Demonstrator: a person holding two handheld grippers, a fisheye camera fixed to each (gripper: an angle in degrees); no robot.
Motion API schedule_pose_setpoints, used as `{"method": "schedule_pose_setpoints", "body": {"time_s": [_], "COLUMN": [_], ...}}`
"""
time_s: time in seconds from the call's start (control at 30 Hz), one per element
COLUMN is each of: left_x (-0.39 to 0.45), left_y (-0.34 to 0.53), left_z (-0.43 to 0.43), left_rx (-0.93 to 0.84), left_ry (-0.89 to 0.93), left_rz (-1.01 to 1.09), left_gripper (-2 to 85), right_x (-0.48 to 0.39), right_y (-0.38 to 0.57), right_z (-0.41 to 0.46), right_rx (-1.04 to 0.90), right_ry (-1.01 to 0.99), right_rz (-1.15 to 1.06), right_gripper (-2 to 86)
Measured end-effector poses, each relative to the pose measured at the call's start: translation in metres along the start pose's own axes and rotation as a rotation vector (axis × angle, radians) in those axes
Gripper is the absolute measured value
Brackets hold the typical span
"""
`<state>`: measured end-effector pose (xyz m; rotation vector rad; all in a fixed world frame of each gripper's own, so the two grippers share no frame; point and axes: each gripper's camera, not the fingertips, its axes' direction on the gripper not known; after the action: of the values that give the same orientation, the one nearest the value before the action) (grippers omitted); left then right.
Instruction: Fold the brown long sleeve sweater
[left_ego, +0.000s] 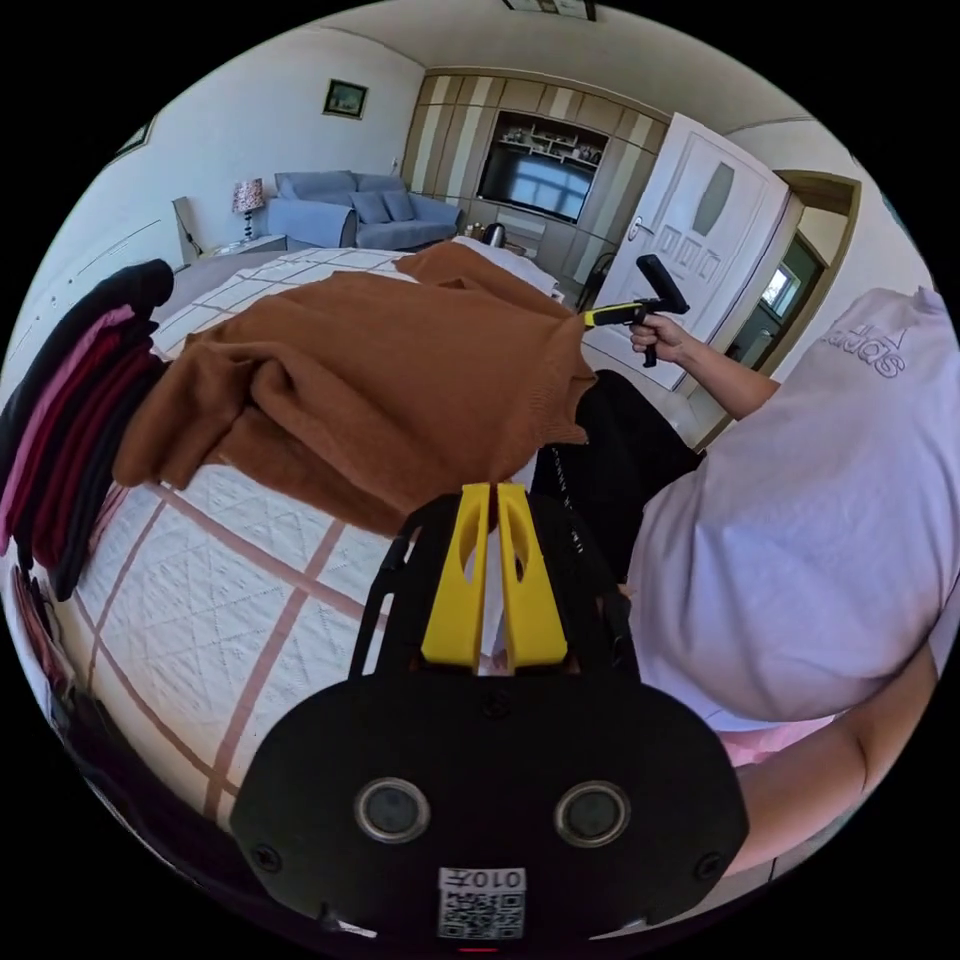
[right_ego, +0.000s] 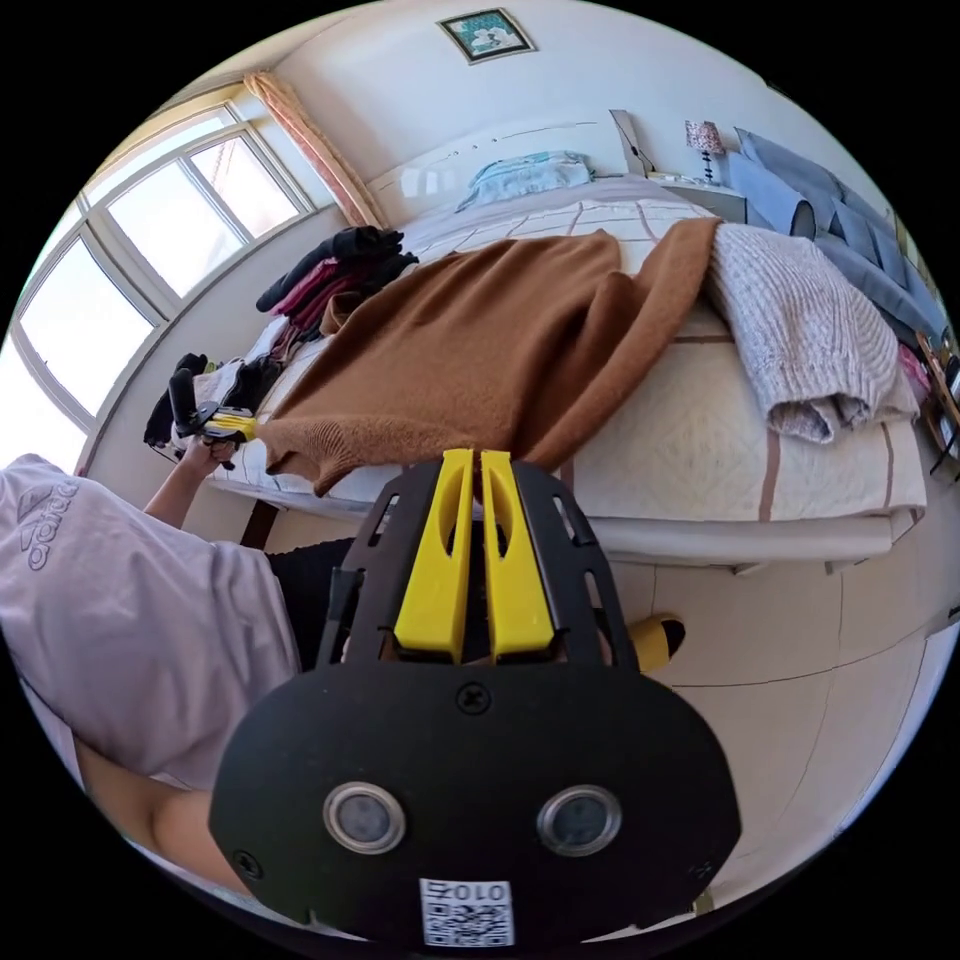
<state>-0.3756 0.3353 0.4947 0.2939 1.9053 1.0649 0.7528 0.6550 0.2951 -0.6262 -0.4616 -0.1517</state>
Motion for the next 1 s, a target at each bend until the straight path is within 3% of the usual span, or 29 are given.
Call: {"method": "schedule_pose_setpoints", "body": {"time_s": [0.3,0.57,0.77,0.87,1.0], "left_x": [0.027,0.053,0.049,0.052,0.05], "left_y": [-0.008,-0.02,-0.018,-0.014,-0.012], "left_z": [0.062,0.06,0.106,0.093,0.019], "left_rx": [-0.115,-0.089,-0.145,-0.063,0.177], "left_ry": [-0.06,-0.022,-0.027,-0.007,-0.049], "left_rz": [-0.01,0.038,-0.082,-0.137,-0.209], "left_gripper": [-0.1,0.4,4.0,7.2,10.7], "right_x": [0.021,0.033,0.031,0.019,0.013], "right_y": [0.005,0.022,0.023,0.034,0.056], "right_z": [0.03,0.008,0.031,0.026,-0.003], "right_rx": [-0.073,-0.06,-0.155,-0.17,-0.083], "right_ry": [0.034,0.022,0.023,0.033,0.042], "right_rz": [0.02,-0.005,-0.035,-0.087,-0.045], "right_gripper": [3.7,3.8,6.3,7.3,7.8]}}
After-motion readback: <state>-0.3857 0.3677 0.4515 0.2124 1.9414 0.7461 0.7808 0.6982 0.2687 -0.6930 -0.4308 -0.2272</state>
